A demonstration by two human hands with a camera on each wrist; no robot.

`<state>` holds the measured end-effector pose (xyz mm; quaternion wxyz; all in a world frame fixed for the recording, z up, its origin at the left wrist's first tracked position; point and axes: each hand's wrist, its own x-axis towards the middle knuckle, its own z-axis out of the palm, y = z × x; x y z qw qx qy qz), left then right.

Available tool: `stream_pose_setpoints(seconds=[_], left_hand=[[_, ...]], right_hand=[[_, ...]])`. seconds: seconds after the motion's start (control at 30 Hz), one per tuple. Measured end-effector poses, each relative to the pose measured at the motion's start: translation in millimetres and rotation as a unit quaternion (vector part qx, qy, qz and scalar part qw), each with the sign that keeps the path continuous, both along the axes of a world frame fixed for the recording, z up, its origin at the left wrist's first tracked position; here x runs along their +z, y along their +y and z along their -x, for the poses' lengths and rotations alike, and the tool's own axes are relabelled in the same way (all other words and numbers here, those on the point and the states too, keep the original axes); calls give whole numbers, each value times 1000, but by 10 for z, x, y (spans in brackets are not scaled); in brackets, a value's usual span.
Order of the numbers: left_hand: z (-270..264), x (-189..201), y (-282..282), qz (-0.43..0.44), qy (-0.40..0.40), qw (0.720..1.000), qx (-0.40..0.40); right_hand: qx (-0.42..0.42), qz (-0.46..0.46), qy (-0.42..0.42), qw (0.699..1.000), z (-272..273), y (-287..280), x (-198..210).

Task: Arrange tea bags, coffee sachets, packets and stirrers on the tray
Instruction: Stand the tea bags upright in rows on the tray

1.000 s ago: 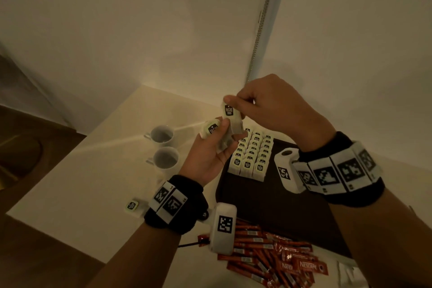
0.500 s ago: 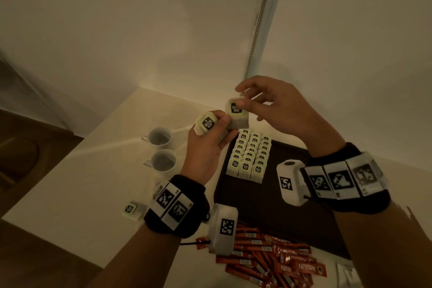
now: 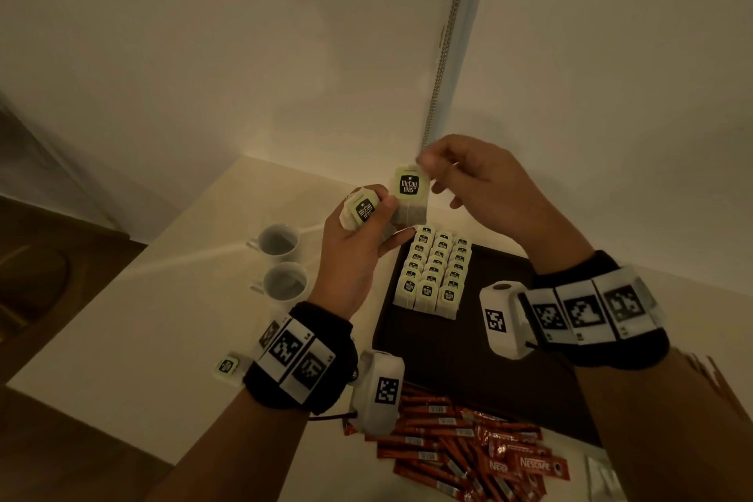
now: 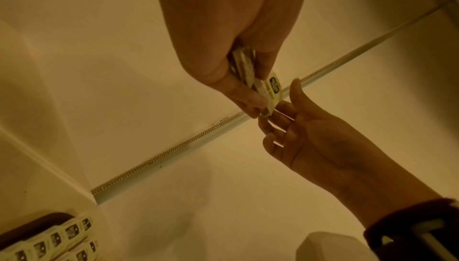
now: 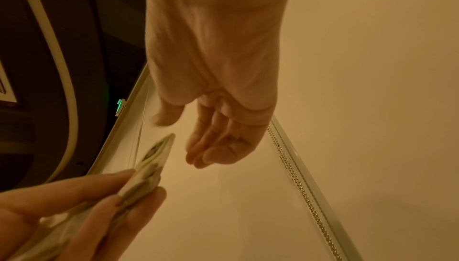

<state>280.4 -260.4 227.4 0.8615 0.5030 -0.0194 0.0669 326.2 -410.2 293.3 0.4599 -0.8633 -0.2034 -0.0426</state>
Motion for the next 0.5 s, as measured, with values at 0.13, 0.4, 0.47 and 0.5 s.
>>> stream_pose_setpoints(seconds=[0.13, 0.4, 0.47, 0.5], left_hand=[[6, -2, -12, -16, -6, 1000, 0], [43, -57, -75, 10, 24, 999, -35], [51, -70, -95, 27, 40, 998, -34], [55, -76, -100, 37, 46, 998, -33]], right_hand=[[13, 19, -13, 1000, 8, 10, 1], [26, -4, -50, 998, 42, 70, 35], [36, -15, -28, 999, 60, 63, 43], [43, -15, -21, 999, 66, 58, 41]])
